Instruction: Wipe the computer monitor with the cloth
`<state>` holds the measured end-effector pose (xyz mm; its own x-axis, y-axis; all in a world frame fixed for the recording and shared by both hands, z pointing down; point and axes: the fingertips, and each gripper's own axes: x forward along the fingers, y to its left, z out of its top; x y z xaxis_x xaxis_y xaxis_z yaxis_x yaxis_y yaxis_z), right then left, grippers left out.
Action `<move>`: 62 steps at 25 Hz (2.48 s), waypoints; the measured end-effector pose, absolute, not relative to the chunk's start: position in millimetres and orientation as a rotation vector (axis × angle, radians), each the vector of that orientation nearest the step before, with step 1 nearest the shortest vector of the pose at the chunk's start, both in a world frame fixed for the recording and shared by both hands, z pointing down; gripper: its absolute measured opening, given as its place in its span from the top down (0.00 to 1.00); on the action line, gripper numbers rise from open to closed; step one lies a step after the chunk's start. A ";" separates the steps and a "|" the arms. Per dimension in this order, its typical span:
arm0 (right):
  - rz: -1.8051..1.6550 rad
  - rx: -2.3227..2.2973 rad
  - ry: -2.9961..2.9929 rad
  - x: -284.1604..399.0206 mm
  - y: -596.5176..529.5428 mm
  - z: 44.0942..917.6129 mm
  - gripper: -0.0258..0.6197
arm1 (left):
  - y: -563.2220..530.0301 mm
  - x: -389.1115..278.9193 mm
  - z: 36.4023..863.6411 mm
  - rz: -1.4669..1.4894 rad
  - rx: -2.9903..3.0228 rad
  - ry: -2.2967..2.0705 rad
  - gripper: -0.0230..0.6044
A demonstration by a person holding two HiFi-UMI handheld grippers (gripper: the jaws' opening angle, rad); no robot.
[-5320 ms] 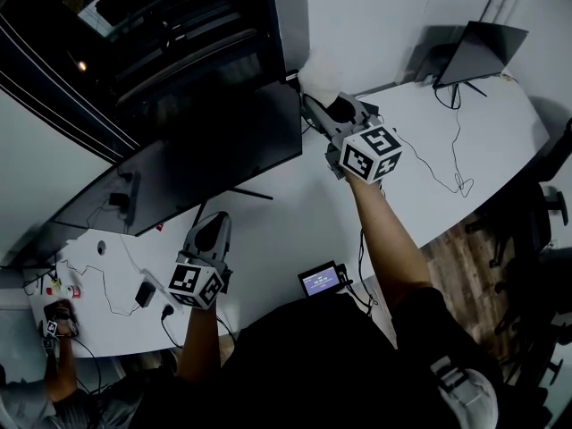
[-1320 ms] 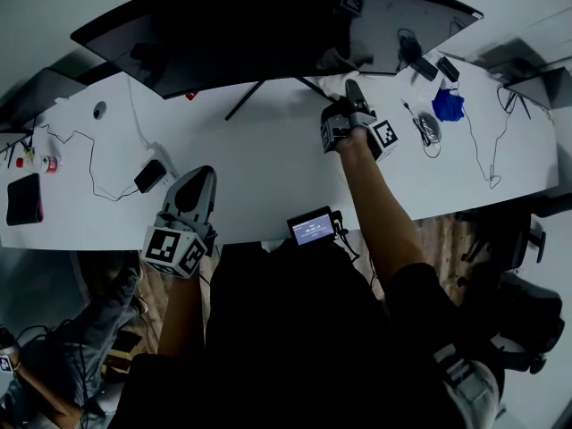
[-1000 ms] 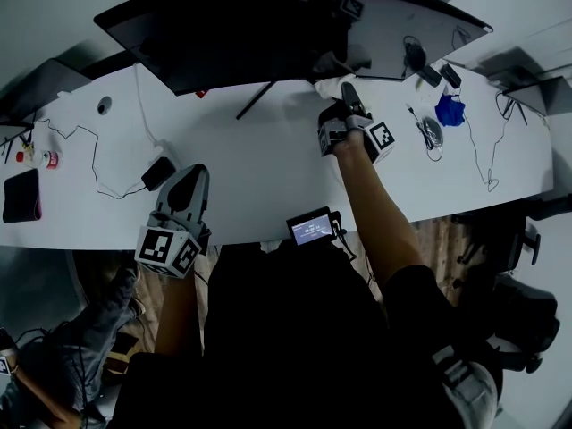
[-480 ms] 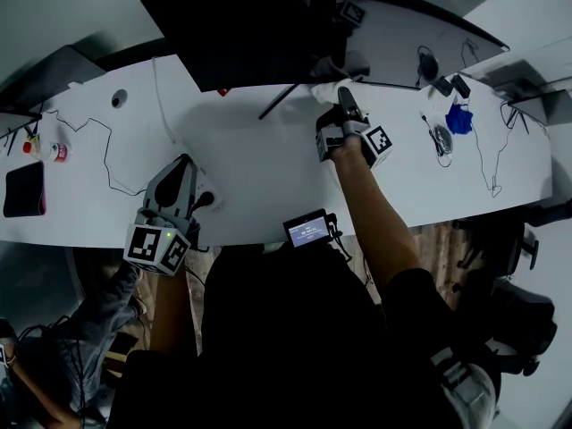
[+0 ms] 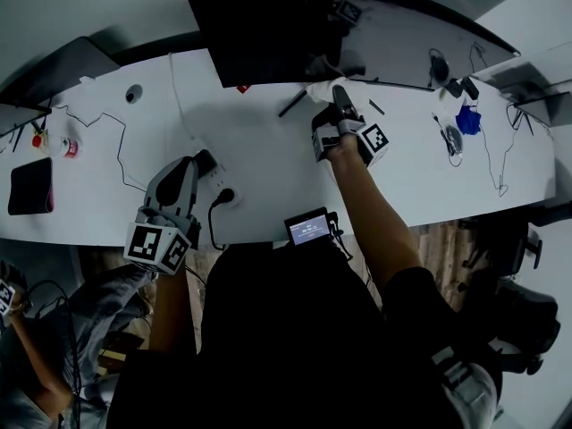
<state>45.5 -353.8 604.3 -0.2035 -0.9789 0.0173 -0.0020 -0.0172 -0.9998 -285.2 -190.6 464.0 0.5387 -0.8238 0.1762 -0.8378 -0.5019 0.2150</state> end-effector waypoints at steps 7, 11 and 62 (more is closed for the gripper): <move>-1.401 -1.093 1.376 2.3 -354.4 602.5 0.79 | -187.2 -305.3 463.7 0.070 2.506 -1.386 0.96; -1.417 -1.072 1.391 -22.1 -353.8 602.9 0.79 | -182.3 -314.0 464.4 0.074 2.509 -1.375 0.96; -1.720 -0.750 1.590 -285.3 -375.0 582.8 0.80 | -184.7 -388.5 456.7 0.050 2.509 -1.477 0.96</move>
<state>-285.3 -375.0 582.8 -0.6110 -0.7911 -0.0287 0.0908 -0.0341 -0.9953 -388.5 -184.7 456.7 0.4916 -0.8588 0.1445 -0.8665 -0.4660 0.1788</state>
